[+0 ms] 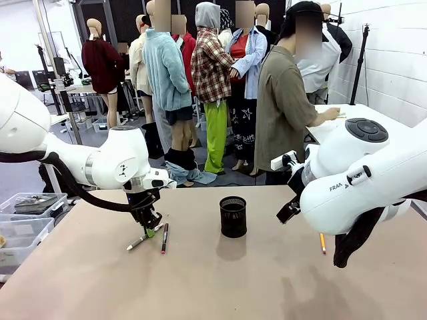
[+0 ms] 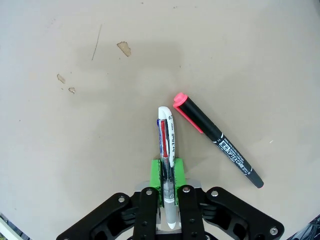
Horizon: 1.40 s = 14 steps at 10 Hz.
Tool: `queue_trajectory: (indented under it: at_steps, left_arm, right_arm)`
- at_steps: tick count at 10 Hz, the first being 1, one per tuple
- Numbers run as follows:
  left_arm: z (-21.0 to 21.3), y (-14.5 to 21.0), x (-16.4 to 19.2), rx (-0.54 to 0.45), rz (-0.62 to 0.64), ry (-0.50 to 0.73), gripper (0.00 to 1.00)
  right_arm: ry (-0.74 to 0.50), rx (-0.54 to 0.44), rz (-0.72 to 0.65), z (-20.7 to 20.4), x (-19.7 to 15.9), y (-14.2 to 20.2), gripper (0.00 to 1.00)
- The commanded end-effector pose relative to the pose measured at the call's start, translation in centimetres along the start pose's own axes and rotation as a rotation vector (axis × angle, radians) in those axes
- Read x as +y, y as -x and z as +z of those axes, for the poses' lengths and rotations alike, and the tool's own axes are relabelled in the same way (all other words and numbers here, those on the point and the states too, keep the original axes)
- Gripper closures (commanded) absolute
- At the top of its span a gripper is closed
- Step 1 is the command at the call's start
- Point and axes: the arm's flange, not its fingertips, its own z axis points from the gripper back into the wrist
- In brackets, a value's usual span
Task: Place the pens into the pen holder.
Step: Pick up a writing instrument from the table and place it into the Pen holder.
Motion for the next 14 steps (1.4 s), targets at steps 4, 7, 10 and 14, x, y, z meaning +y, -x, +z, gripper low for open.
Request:
queue_trajectory:
  at_steps: [4,7,10,14]
  left_arm:
    - [-0.1,1.9,1.0,-0.046,-0.028,0.026,1.00]
    - [2.2,3.8,2.1,-0.234,-0.133,0.105,1.00]
    - [6.1,5.0,1.7,-0.537,-0.391,0.249,1.00]
    - [9.8,1.5,-0.5,-0.819,-0.572,0.464,1.00]
  right_arm:
    - [-0.001,0.001,0.000,0.0,0.0,0.0,0.00]
    - [-0.001,0.001,0.000,0.0,0.0,0.0,0.00]
    - [-0.001,0.001,0.000,0.0,0.0,0.0,0.00]
    - [-0.001,0.001,0.000,0.0,0.0,0.0,0.00]
